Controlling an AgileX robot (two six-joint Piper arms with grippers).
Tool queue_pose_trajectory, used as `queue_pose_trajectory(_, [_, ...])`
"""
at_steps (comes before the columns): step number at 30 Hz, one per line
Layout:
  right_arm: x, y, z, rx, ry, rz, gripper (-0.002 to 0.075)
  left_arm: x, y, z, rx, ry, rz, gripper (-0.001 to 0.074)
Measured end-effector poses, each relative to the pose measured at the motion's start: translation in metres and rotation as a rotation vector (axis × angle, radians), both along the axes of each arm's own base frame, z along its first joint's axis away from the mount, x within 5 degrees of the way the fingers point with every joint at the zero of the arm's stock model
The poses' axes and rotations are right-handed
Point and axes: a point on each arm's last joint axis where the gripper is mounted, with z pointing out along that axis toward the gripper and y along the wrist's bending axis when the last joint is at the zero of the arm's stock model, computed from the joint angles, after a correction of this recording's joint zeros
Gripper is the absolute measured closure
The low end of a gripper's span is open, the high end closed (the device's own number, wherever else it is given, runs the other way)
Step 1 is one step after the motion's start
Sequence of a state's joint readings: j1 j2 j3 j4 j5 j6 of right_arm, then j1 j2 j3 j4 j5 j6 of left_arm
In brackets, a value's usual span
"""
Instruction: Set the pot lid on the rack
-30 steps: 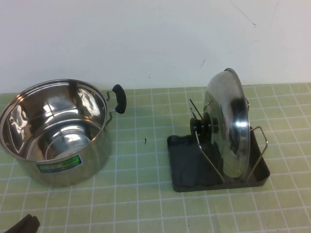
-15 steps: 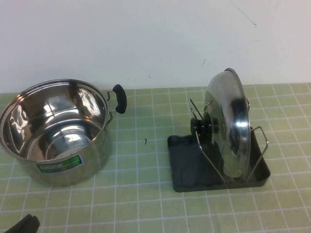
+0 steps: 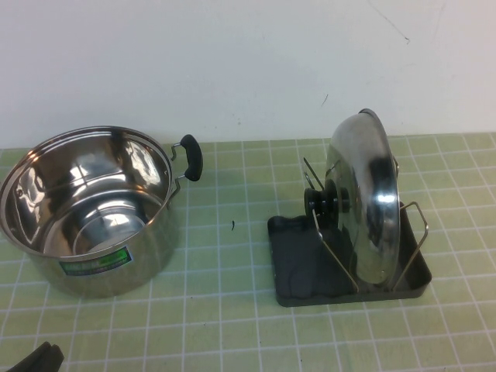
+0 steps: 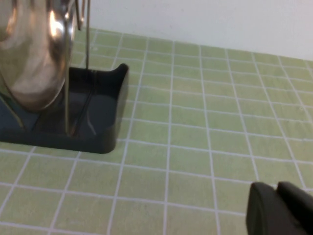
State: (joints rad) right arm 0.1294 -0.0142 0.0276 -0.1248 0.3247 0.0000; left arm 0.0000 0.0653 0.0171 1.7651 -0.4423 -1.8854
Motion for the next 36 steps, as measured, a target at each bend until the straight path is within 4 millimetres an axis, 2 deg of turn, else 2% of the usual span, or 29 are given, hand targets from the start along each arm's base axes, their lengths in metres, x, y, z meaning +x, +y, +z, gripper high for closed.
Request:
queue_pose_trajectory(12, [-0.0002, 0.0008, -0.0005, 0.086, 0.014, -0.007, 0.0695, 0.0, 0.0, 0.0, 0.0, 0.0, 0.0, 0.0736])
queue_pose_trajectory(18, [0.0003, -0.004, -0.0001, -0.042, -0.001, -0.02, 0.0695, 0.0, 0.0, 0.0, 0.0, 0.0, 0.0, 0.0736])
queue_pose_trajectory(36, [0.0002, -0.0047, 0.0002, -0.06, -0.001, -0.023, 0.0695, 0.0, 0.0, 0.0, 0.005, -0.002, 0.0, 0.0736])
